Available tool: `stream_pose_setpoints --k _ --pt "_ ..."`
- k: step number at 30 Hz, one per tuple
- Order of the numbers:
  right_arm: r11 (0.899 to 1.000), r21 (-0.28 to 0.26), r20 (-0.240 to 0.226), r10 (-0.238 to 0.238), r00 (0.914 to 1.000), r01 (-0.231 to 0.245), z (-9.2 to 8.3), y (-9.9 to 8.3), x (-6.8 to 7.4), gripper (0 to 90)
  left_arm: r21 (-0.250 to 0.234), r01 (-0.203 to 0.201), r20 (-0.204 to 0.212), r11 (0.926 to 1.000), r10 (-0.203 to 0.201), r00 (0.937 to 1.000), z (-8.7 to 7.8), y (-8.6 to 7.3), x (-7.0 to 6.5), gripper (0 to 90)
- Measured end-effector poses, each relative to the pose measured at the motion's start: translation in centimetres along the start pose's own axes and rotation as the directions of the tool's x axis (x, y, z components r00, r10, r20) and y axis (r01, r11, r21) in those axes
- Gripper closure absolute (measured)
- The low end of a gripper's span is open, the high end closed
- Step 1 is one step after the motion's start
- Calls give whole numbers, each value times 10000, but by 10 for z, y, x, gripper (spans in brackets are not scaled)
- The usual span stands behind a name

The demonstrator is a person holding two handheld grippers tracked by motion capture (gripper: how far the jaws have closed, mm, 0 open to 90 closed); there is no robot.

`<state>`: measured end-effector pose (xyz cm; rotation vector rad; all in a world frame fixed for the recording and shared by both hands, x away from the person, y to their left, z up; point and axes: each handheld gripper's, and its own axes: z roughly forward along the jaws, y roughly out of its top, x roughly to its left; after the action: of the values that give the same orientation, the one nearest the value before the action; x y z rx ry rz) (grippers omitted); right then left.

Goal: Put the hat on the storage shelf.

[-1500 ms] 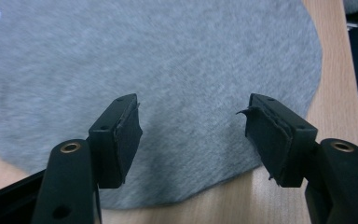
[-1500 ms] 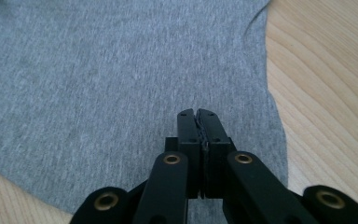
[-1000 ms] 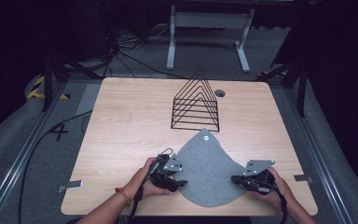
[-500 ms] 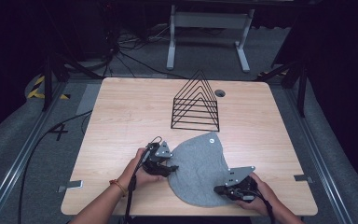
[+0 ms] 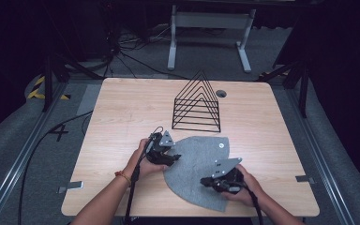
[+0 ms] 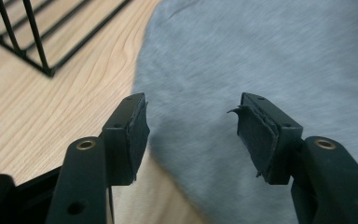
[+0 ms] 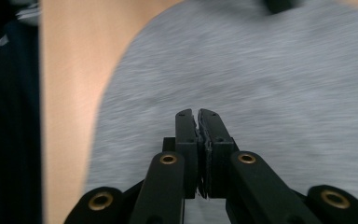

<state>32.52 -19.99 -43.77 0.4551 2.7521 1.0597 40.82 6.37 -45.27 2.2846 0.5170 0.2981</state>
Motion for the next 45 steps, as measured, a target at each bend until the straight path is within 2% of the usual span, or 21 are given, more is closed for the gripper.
stream_pose_setpoints --k 2,3,5,7,10,13,15,17,18,20,24,25,26,29,32,33,36,37,39,43,45 --pt "9999 -126 520 -25 9986 32 -7 0 -13 873 -216 -192 319 9996 199 9993 -9 4 -10 438" --pt "9997 -170 1049 184 9943 -168 -12 -1 -26 873 -321 -260 472 9991 275 9985 -11 5 -15 456" --pt "9973 -396 1486 666 9866 -614 -17 -3 -49 873 -524 -455 1119 9976 512 9924 -14 9 -34 483" --pt "9956 -388 2121 919 9729 -856 -18 -4 -72 877 -561 -851 1501 9948 926 9843 -11 11 -49 495" --pt "9920 -334 2586 1264 9577 -1219 -15 -4 -96 886 -432 -1260 2170 9911 1324 9672 -1 14 -71 501" --pt "9912 -286 2689 1319 9541 -1290 -9 -2 -110 886 -242 -1654 2842 9859 1654 9444 9 16 -89 502" --pt "9910 -201 2752 1328 9522 -1324 -3 0 -114 885 -118 -2044 3153 9788 1976 9282 17 15 -100 502" --pt "9918 -7 2675 1236 9556 -1280 4 -1 -116 885 240 -2337 3429 9720 2116 9152 21 13 -108 538" --pt "9920 144 2683 1169 9562 -1254 7 -3 -117 886 138 -2399 3416 9707 2209 9135 21 12 -111 544" --pt "9918 504 2724 999 9570 -1179 11 -5 -117 887 280 -2362 3394 9713 2130 9162 19 11 -109 553" --pt "9874 734 2769 1150 9540 -1403 9 -14 -117 889 486 -2087 3224 9768 1824 9289 12 4 -96 572" --pt "9871 596 2639 1278 9561 -1484 7 -17 -117 890 667 -2088 3175 9757 1776 9315 8 2 -92 580" --pt "9860 531 2556 1394 9567 -1579 5 -20 -117 889 692 -2162 2960 9739 1869 9367 5 0 -89 585" --pt "9843 714 2430 1396 9599 -1612 -2 -25 -108 889 827 -1884 2693 9786 1601 9496 -3 -9 -77 586" --pt "9820 1079 2414 1253 9623 -1550 -8 -27 -95 888 983 -1450 2297 9845 1193 9659 -11 -17 -62 586" --pt "9812 1155 2412 1235 9626 -1548 -10 -28 -91 888 885 -1167 2056 9892 965 9739 -12 -20 -56 587" --pt "9776 1323 2287 1304 9647 -1635 -14 -31 -77 888 855 -747 1513 9935 611 9866 -15 -26 -34 585" --pt "9776 1323 2287 1304 9647 -1635 -14 -31 -77 888 855 -747 1513 9935 611 9866 -15 -26 -34 586" --pt "9773 1302 2018 1389 9695 -1671 -16 -32 -62 888 838 -322 1293 9960 212 9914 -16 -27 -21 589" --pt "9774 1387 1757 1340 9753 -1593 -16 -31 -47 889 984 -298 948 9947 205 9953 -13 -24 -13 588" --pt "9770 1452 1500 1346 9795 -1564 -15 -30 -34 889 985 -69 817 9951 -11 9967 -10 -22 -7 587"
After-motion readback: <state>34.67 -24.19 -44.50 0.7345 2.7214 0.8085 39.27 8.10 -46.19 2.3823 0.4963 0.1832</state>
